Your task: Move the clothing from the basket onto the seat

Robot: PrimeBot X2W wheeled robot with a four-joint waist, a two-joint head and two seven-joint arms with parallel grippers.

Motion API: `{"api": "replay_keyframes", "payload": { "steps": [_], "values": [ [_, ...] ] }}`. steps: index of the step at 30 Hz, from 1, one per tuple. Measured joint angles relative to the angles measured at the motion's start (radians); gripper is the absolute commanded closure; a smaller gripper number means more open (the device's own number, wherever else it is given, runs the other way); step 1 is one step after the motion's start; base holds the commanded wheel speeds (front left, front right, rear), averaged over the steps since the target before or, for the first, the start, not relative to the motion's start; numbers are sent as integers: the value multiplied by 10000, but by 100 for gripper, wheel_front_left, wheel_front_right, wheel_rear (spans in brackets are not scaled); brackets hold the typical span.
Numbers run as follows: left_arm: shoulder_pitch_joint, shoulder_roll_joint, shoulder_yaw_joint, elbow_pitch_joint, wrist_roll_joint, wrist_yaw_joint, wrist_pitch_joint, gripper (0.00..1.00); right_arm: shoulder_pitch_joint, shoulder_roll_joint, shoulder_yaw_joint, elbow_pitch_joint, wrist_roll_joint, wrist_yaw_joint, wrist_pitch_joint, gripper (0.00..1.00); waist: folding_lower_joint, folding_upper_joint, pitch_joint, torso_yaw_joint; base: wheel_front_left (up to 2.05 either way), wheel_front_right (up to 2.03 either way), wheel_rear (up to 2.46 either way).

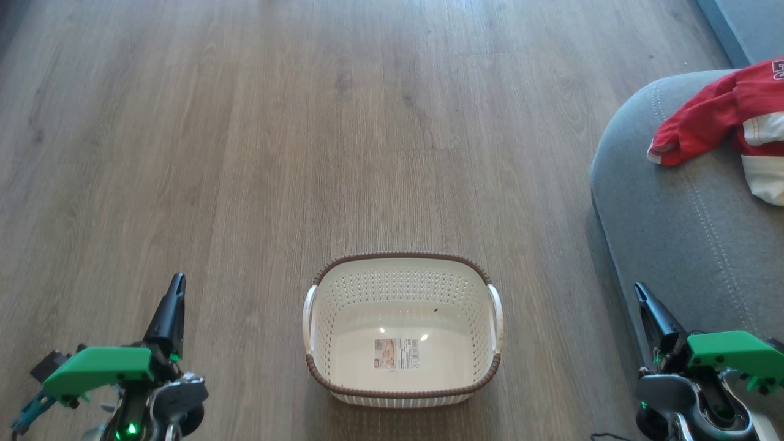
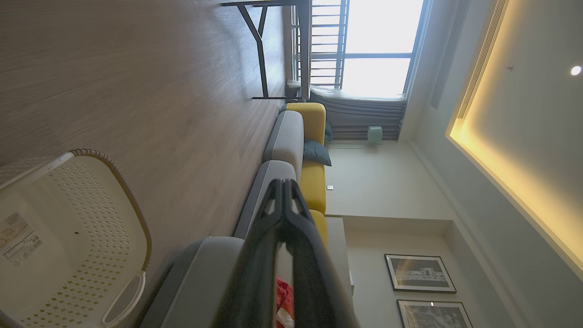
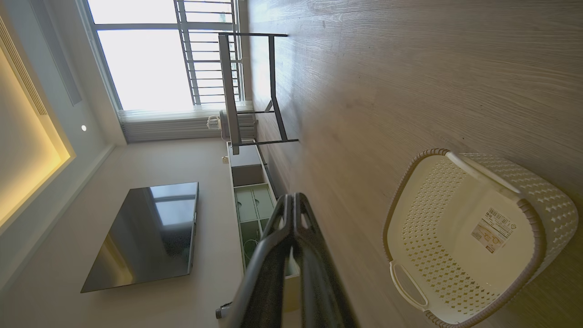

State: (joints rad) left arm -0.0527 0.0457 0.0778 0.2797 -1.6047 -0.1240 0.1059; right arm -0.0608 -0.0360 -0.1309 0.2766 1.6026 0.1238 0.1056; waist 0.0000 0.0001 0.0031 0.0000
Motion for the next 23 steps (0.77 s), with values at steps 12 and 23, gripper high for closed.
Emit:
{"api": "replay_keyframes", "payload": {
  "steps": [12, 23],
  "values": [
    [0, 0, 0, 0, 0, 0, 0, 100, 0, 0, 0, 0, 0, -2, 0, 100, 0, 0, 0, 0, 0, 0, 0],
    [0, -2, 0, 0, 0, 0, -2, 100, 0, 0, 0, 0, 0, -2, 0, 100, 0, 0, 0, 0, 0, 0, 0]
  ]
}}
